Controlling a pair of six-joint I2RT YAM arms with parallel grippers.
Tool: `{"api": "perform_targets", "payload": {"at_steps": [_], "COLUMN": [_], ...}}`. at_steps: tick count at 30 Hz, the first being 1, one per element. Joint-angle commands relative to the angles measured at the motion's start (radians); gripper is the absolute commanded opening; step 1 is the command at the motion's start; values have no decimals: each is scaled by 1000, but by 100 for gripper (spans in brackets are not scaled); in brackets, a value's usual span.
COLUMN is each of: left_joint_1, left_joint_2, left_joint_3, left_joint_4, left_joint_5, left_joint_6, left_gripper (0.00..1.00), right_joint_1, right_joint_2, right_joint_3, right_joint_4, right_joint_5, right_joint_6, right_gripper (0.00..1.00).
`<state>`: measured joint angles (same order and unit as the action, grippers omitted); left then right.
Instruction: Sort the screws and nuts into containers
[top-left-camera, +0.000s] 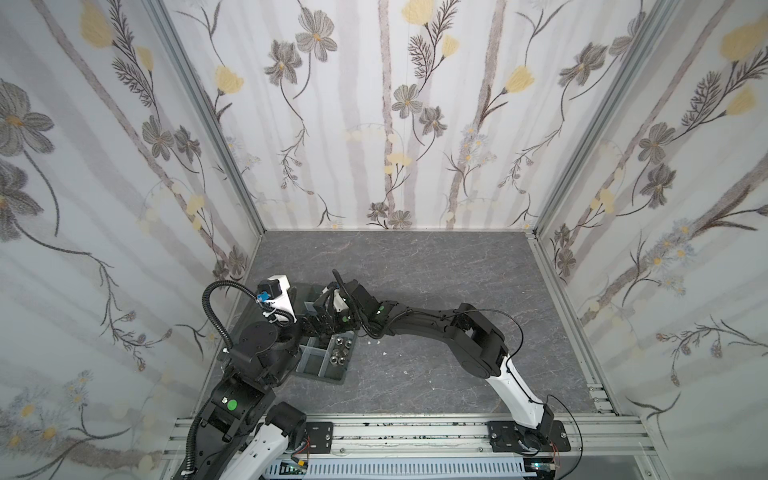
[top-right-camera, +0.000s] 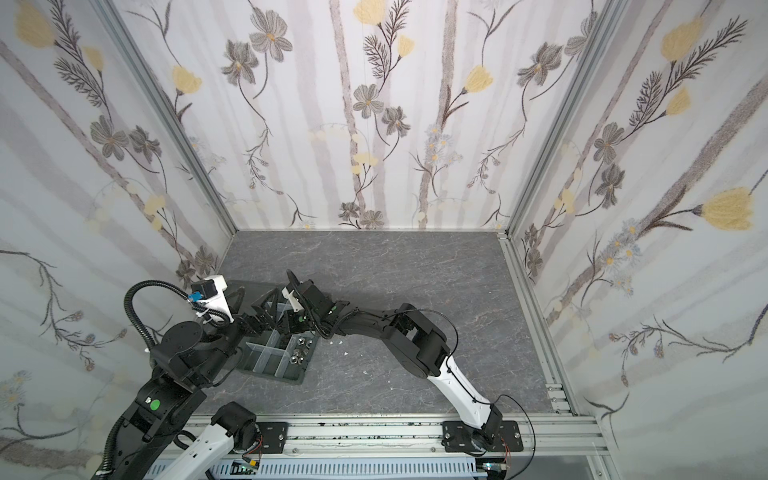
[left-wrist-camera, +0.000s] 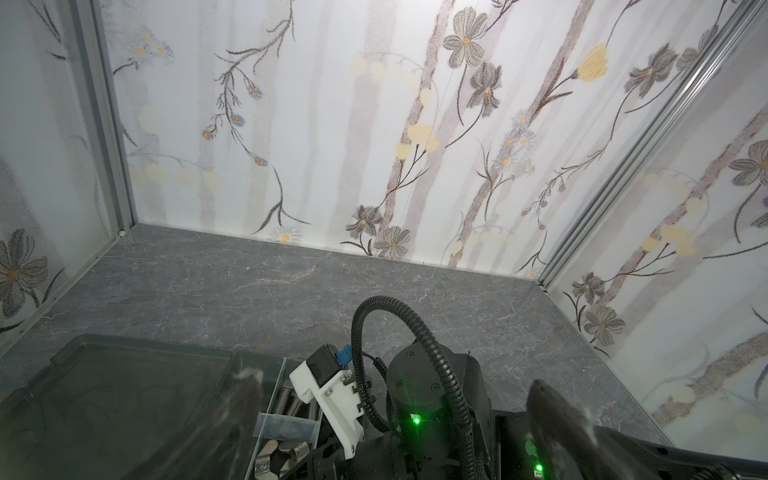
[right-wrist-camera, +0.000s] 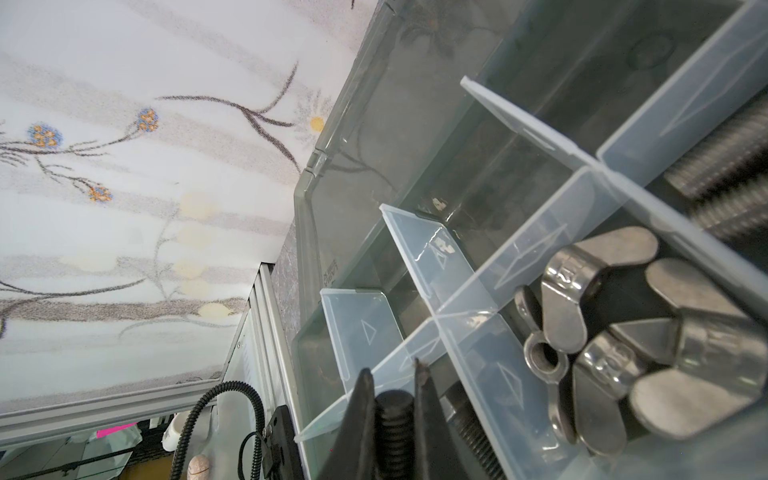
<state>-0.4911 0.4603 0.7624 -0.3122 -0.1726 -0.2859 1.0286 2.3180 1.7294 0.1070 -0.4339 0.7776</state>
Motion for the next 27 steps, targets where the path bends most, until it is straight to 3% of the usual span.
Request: {"api": "perform_targets", "payload": {"at_steps": [1, 6, 13, 21, 27], "left_joint_1": [0, 0, 8, 132, 237], "left_joint_2": [-2, 11, 147, 314, 386], "left_joint_3": [8, 14, 67, 64, -65], "left_joint_4": [-8, -29, -70, 57, 327], "left_joint_5": [-24, -88, -223, -221, -225], "left_joint_6": [23, 28, 14, 16, 46], "left_gripper": [100, 100, 100, 100, 100], "right_joint_1": [0, 1, -37, -217, -403], "right_joint_2": [0, -25, -130, -474, -768], "right_joint_3": [10, -1, -114, -507, -762], "right_joint_4": [23, 23, 90, 188, 123], "right_joint_5": [12, 25, 41, 152, 365], "right_joint_6": [8, -12, -31, -104, -254], "right_gripper": [24, 48, 56, 59, 74]}}
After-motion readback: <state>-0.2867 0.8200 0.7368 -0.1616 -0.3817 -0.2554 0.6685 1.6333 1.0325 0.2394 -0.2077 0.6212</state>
